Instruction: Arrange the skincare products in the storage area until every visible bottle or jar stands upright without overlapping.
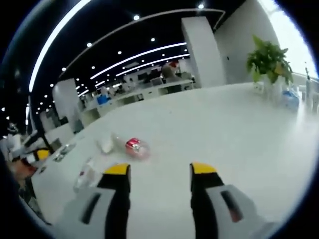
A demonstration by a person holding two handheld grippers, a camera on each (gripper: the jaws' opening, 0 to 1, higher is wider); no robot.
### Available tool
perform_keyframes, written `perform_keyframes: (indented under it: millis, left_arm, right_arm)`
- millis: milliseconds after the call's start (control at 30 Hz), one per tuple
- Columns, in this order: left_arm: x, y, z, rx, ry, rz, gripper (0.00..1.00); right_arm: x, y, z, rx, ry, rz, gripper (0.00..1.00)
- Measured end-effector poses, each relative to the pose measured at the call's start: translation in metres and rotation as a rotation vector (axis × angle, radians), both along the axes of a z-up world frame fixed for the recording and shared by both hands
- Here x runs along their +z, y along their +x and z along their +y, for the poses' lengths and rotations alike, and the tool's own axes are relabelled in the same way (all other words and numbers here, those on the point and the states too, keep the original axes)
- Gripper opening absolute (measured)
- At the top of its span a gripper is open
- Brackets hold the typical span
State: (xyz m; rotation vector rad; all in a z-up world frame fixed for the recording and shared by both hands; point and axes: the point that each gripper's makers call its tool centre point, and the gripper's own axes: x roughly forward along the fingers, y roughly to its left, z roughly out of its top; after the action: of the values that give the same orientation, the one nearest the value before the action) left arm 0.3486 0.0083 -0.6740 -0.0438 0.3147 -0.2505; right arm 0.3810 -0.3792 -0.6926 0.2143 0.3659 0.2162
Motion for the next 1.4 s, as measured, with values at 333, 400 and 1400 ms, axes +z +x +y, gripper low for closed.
perform_keyframes:
  millis: [333, 400, 1400]
  left_arm:
    - [0.002, 0.034, -0.021, -0.128, 0.038, 0.024, 0.48]
    - [0.005, 0.042, -0.025, -0.146, 0.035, 0.019, 0.48]
    - [0.022, 0.137, -0.122, -0.687, 0.29, 0.045, 0.47]
  right_arm:
    - [-0.001, 0.003, 0.009, -0.001, -0.02, 0.01, 0.42]
    - [-0.001, 0.003, 0.008, -0.006, -0.023, 0.009, 0.42]
    - [-0.003, -0.021, 0.014, -0.021, -0.04, 0.049, 0.42]
